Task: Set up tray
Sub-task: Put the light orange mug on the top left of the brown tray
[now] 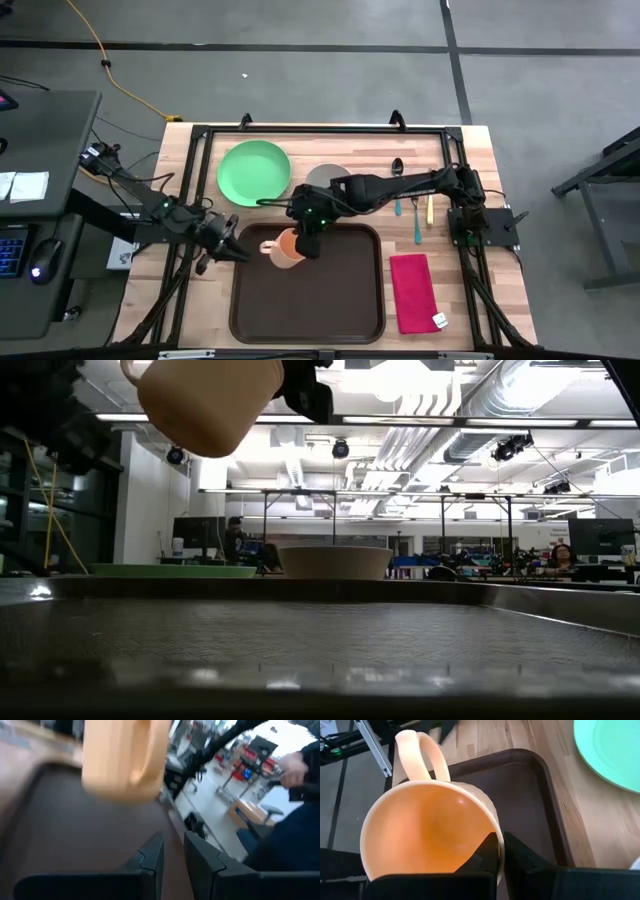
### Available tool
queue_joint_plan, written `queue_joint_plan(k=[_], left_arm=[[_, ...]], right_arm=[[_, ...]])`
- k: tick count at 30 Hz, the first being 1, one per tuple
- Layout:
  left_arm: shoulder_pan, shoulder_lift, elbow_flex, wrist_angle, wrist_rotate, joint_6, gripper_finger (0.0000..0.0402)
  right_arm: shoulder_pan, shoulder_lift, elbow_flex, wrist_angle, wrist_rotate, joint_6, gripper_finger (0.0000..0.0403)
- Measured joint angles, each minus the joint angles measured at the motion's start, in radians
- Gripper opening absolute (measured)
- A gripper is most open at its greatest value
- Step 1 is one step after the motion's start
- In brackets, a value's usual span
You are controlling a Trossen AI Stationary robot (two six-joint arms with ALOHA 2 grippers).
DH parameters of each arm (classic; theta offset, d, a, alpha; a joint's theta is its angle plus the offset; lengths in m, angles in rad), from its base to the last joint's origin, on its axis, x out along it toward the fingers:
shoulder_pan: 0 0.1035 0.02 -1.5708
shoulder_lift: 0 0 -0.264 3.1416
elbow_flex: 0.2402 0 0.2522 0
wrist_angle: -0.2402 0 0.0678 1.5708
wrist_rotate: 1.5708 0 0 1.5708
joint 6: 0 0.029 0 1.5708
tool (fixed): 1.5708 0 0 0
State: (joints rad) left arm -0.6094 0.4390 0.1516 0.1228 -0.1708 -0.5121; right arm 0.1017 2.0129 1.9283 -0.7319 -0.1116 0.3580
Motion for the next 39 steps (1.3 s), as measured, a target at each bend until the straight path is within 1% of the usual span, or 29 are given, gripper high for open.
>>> queue_joint_plan(k=[7,16,23,32,36,39], left_arm=[[0.000,-0.045,0.000,-0.204,0.036,-0.122,0.0104],[0.000,-0.127,0.000,-0.353,0.065,-0.175,0.0104],[0.000,-0.203,0.000,-0.498,0.119,-0.249,0.0104],[0.000,-0.263,0.000,-0.553,0.130,-0.277,0.0104],[0.000,-0.275,0.000,-0.571,0.130,-0.279,0.0104],[0.000,-0.278,0.000,-0.577,0.129,-0.279,0.0104]], right_arm=[[0.004,0.000,0.003,0.040,0.030,0.017,0.0000],[0.003,0.000,0.003,0.106,0.052,0.023,0.0000],[-0.006,0.000,0.003,0.135,0.069,0.016,0.0000],[-0.040,0.000,0.003,0.210,0.053,0.000,0.0000],[-0.053,0.000,0.005,0.220,0.050,-0.020,0.0000],[-0.060,0.003,0.032,0.194,0.056,-0.045,0.0000]])
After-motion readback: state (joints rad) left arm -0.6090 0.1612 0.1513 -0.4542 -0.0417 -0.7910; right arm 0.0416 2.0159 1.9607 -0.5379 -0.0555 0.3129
